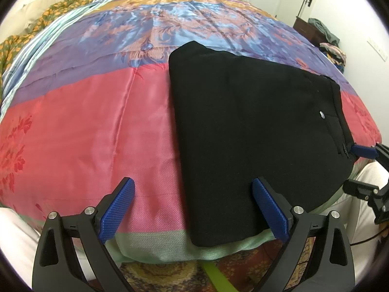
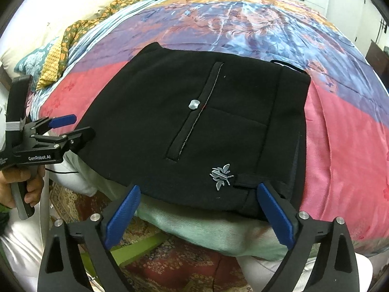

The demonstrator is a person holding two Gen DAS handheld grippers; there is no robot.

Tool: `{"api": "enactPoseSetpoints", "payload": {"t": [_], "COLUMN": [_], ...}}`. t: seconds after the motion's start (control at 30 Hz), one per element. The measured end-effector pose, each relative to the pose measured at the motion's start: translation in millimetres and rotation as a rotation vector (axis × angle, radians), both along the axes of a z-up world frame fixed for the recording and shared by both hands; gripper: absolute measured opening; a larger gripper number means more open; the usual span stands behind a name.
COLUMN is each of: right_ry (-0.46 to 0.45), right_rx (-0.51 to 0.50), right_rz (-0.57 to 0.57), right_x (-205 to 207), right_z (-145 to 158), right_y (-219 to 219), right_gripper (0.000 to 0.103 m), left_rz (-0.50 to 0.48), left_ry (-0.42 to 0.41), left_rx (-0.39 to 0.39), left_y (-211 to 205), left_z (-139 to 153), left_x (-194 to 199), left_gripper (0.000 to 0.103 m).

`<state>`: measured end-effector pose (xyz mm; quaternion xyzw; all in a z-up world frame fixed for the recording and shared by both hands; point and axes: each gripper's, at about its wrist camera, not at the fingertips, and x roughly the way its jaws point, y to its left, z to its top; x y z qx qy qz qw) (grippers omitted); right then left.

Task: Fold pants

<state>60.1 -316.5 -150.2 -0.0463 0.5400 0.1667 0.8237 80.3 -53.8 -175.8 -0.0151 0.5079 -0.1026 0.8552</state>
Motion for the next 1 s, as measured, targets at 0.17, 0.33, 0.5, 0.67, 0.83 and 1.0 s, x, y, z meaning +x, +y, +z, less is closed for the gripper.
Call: {"api": "enactPoseSetpoints", "payload": {"t": [0.17, 0.33, 0.5, 0.67, 0.83, 1.0], "right_ry": [0.008, 0.012, 0.011, 0.011, 0.010, 0.010], "right_rx": [-0.020, -0.003, -0.010, -0.009, -0.011, -0.012], "right_rz": [0.018, 0.014, 0.016, 0.016, 0.016, 0.017], "right_x": [0.1, 1.7, 2.2, 1.8, 1.8, 1.8], "right_z": [-3.2, -3.1, -3.3, -3.4, -3.4, -3.6], "right_y": [3.1, -0.5, -0.4, 0.3, 0.6, 0.5], "right_gripper": [0.103, 0.103, 0.103, 0.103, 0.103, 0.103], "left_rz": [0.001, 0.004, 0.007, 0.012, 0.011, 0.013], "left_ry": [0.001, 0.002, 0.004, 0.007, 0.007, 0.009], "left_rx": [-0.004, -0.008, -0.009, -0.011, -0.012, -0.014], "left_y": [0.8, 1.2, 1.8, 2.8, 2.8, 3.2], "left_z": [-0.7, -1.0, -1.3, -1.9, -2.1, -2.4], "left_x": [-0.6, -1.0, -0.3, -0.2, 0.1, -0.3], "left_gripper": [0.098, 0.099, 0.100, 0.101, 0.101, 0.101]}}
